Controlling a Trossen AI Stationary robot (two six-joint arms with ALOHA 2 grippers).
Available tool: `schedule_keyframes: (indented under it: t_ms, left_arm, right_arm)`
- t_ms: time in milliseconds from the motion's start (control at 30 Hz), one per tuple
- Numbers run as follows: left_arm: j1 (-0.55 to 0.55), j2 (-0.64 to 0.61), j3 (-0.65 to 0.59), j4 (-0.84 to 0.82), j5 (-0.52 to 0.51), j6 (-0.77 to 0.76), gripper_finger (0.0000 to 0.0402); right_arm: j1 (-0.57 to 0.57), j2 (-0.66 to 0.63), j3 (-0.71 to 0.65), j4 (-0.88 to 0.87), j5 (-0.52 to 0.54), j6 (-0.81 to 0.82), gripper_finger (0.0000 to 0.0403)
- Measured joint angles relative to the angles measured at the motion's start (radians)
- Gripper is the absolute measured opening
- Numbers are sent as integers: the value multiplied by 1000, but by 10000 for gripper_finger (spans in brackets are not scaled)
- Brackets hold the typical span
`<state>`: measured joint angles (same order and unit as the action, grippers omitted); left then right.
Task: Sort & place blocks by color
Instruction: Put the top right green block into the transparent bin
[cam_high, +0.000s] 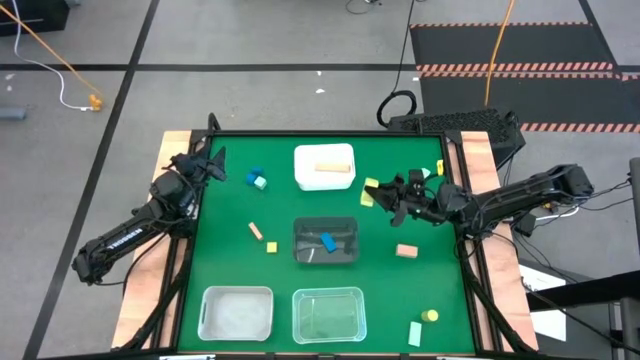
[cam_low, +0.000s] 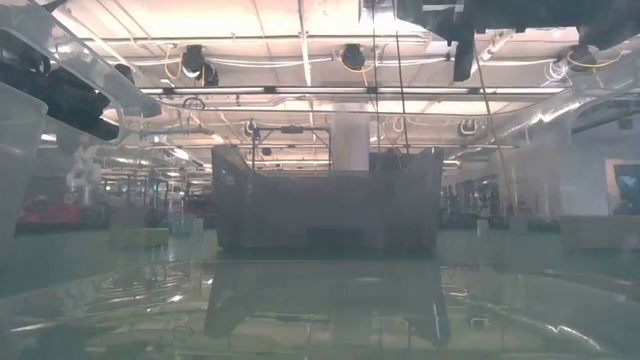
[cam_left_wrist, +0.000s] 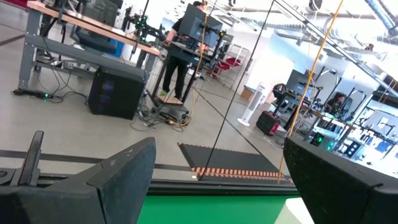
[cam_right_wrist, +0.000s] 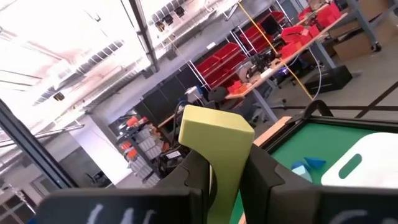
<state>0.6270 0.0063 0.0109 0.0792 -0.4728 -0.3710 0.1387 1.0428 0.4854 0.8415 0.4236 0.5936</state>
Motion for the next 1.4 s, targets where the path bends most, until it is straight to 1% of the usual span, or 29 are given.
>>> schedule_keyframes:
  t_ms: [300,400,500,700,800,867,1133,1267,1367,1400]
  left_arm:
    - [0,0,0,0,0,0,351]
    - [0,0,0,0,0,0,351]
    - [0,0,0,0,0,0,351]
    - [0,0,0,0,0,0,351]
    - [0,0,0,0,0,0,351]
    - [0,0,0,0,0,0,351]
    - [0,0,0,0,0,0,351]
    - [0,0,0,0,0,0,351]
    - [0,0,0,0,0,0,351]
    - [0,0,0,0,0,0,351]
  right_arm:
    - [12,4,0,88,1,-5,39]
    - [39,8,0,98,28,-7,39]
    - [76,43,12,103,70,-18,39]
    - [130,185,113,103,76,-61,39]
    - [145,264,181,105,68,-82,41]
    - [153,309,222,104,42,-83,41]
    - [208,418,361,110,-114,-82,40]
    - [270,442,389,102,-118,-61,40]
    - [325,454,390,104,-96,25,40]
    - [347,461,390,106,-69,50,40]
